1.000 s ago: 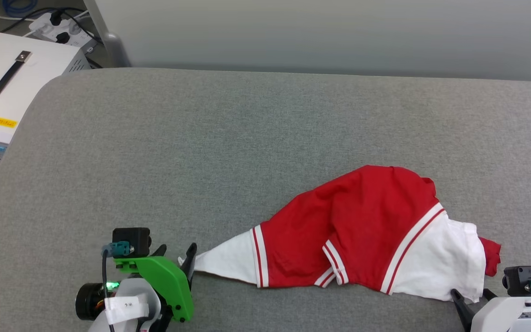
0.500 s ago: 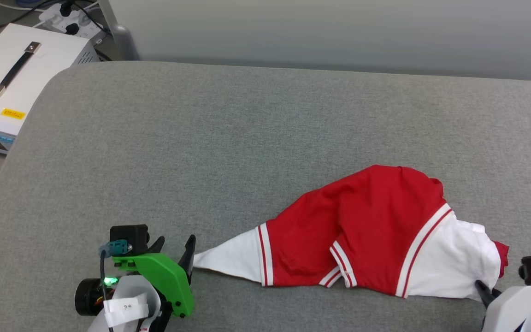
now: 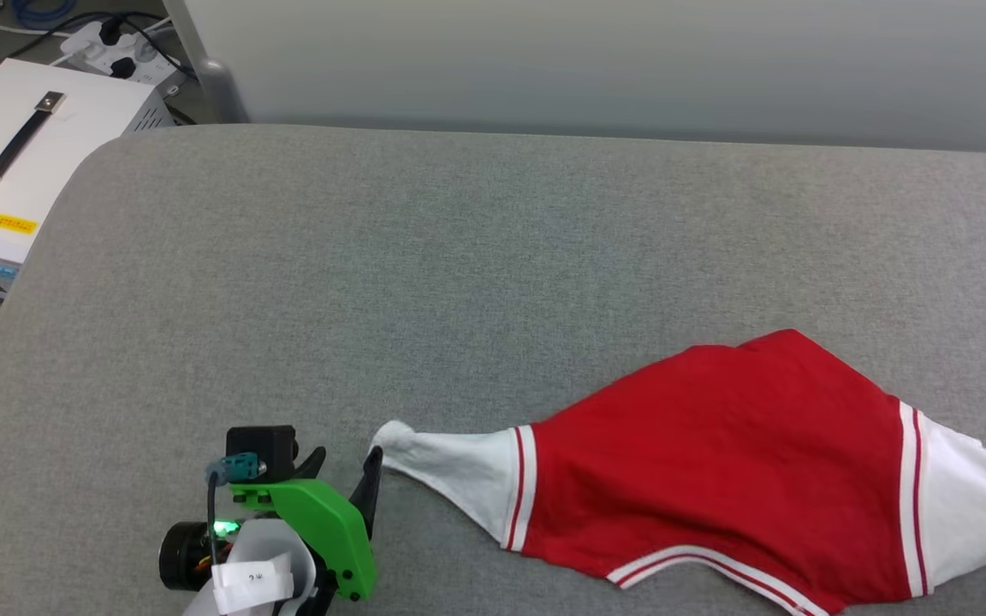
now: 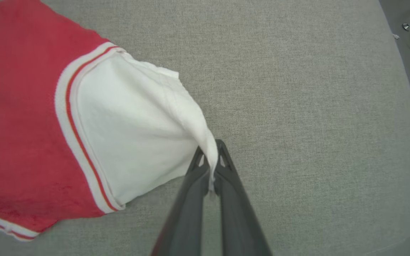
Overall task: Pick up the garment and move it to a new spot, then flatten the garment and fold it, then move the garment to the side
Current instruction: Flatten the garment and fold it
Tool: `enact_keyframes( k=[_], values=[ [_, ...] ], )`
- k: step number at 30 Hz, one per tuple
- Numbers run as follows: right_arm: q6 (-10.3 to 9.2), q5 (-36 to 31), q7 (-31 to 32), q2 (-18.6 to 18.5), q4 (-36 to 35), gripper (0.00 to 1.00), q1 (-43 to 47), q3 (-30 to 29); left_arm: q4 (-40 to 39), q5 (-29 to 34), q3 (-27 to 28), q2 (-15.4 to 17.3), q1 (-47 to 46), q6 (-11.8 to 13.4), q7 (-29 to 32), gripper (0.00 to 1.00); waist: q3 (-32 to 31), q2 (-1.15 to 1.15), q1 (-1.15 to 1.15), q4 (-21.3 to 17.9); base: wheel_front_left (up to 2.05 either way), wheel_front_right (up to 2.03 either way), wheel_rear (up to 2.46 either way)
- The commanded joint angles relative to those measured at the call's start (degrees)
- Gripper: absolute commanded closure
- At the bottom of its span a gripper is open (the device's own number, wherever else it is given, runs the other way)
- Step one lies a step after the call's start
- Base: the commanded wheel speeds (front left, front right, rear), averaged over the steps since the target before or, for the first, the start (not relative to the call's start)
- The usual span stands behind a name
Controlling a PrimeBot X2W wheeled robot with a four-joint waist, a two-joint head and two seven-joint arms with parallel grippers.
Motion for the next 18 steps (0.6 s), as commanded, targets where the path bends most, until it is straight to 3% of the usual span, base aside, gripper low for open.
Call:
enact_keyframes(
  k=[1, 6, 7, 8, 14, 18],
  values=[
    [-0.04, -0.6, -0.2, -0.1, 1.2, 1.0, 0.6, -1.0, 0.2, 0.0, -0.2, -0.2, -0.9, -0.5, -0.4, 0.0, 0.3, 0.0, 0.0, 0.4, 0.0, 0.0, 0.0],
    [-0.04, -4.3, -3.4, -1.9, 6.3, 1.0, 0.1, -1.4, 0.8, -0.1, -0.6, -0.3, -1.2, -0.7, -0.6, 0.0, 0.5, 0.0, 0.0, 1.1, 0.0, 0.0, 0.0],
    [-0.04, -4.7, -4.5, -1.9, 7.5, 0.56, -0.2, -0.9, 0.9, -0.2, -0.7, -0.4, -1.3, -0.8, -0.6, 0.0, 0.5, 0.0, 0.0, 1.2, 0.0, 0.0, 0.0],
    [-0.04, -4.8, -5.4, -1.8, 8.3, 0.0, -0.6, -0.8, 1.0, -0.3, -0.8, -0.4, -1.3, -0.8, -0.6, 0.0, 0.5, 0.0, 0.0, 1.3, 0.0, 0.0, 0.0],
    [-0.04, -5.8, -13.9, -1.6, 9.1, 0.0, -3.0, 1.3, 1.0, -0.6, -0.9, -0.3, -1.2, -0.9, -0.7, 0.0, -0.2, 0.0, 0.0, 1.1, 0.0, 0.0, 0.0],
    [-0.04, -5.6, -21.5, 0.5, 4.7, 0.0, -2.8, 3.8, -0.4, -1.8, -0.9, -0.5, -0.6, -1.4, -0.5, 0.0, -1.1, 0.0, 0.0, -0.2, 0.0, 0.0, 0.0]
  ],
)
